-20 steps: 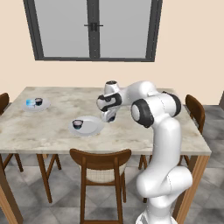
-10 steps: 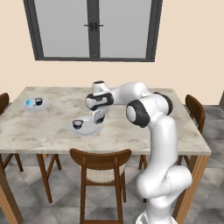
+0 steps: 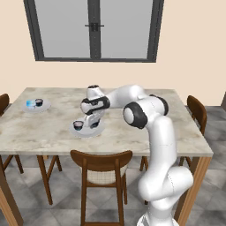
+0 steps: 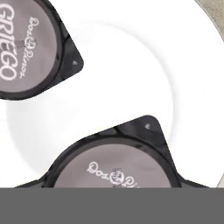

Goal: Place two yogurt containers on each plate.

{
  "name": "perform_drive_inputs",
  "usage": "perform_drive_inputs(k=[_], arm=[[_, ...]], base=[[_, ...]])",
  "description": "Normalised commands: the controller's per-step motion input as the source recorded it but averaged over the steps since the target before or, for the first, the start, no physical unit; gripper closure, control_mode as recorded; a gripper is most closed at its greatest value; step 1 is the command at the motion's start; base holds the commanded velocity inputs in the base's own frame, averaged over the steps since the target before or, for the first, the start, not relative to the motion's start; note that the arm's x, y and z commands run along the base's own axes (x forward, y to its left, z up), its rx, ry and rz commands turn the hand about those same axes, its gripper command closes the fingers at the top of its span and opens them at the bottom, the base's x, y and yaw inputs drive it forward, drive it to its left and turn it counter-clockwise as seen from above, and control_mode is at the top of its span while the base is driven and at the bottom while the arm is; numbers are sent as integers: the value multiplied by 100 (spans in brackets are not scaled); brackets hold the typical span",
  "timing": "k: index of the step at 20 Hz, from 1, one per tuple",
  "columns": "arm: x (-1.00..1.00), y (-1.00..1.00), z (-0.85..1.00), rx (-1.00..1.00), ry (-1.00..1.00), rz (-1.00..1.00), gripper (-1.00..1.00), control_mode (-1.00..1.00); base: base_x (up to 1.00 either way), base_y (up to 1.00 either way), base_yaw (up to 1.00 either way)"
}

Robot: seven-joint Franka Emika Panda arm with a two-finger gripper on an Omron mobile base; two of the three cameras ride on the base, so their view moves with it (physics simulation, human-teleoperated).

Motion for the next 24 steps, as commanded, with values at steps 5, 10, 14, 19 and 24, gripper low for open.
perform_drive_inputs(k=[5,10,14,19,24], arm=[[1,16,-18,0,0,0,-100,-100],[0,0,7,0,0,0,-100,-100],[-8,0,15,3,0,0,-100,-100],[-4,0,3,5,0,0,-100,-100],[-12,0,50,1,-14,0,-100,-100]], base=[[0,0,0],[0,0,0],[0,0,0],[0,0,0],[0,0,0]])
